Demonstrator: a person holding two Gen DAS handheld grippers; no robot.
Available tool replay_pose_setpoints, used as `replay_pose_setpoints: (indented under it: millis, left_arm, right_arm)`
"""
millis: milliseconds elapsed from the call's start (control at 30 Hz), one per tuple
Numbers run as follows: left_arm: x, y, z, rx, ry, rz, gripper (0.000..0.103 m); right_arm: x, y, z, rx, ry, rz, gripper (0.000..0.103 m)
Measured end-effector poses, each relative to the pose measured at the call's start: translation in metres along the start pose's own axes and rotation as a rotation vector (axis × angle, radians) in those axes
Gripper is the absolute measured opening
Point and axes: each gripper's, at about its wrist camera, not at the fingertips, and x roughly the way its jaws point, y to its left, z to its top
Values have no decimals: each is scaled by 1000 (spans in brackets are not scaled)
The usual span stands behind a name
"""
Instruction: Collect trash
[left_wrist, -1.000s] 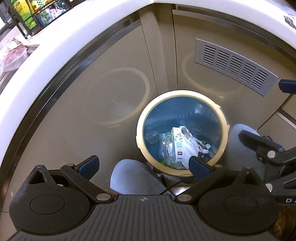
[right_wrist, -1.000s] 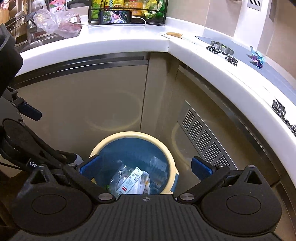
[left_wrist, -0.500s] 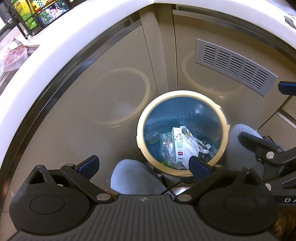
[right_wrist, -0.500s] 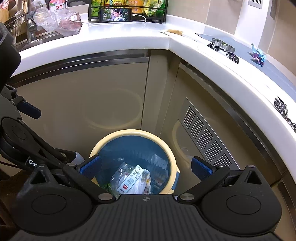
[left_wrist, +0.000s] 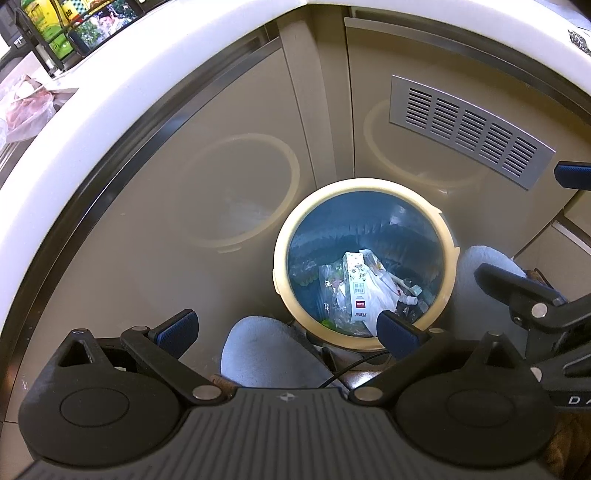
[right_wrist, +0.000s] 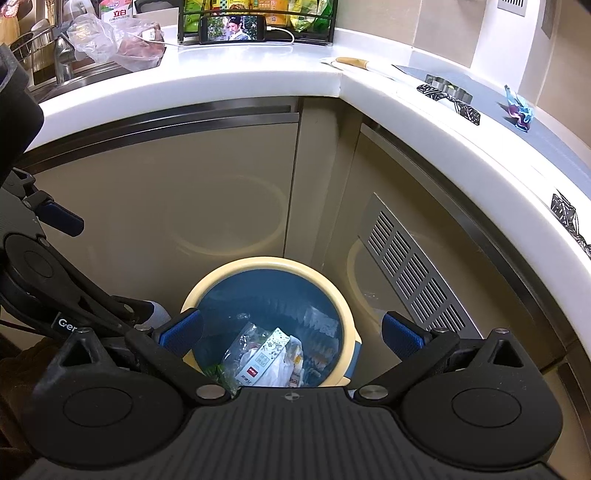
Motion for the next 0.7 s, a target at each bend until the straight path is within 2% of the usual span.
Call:
replay_pose_setpoints:
  millis: [700]
  left_arm:
    - [4, -1, 2, 12, 14, 8, 103]
  right_arm:
    - [5, -5, -2, 30, 13, 8, 103]
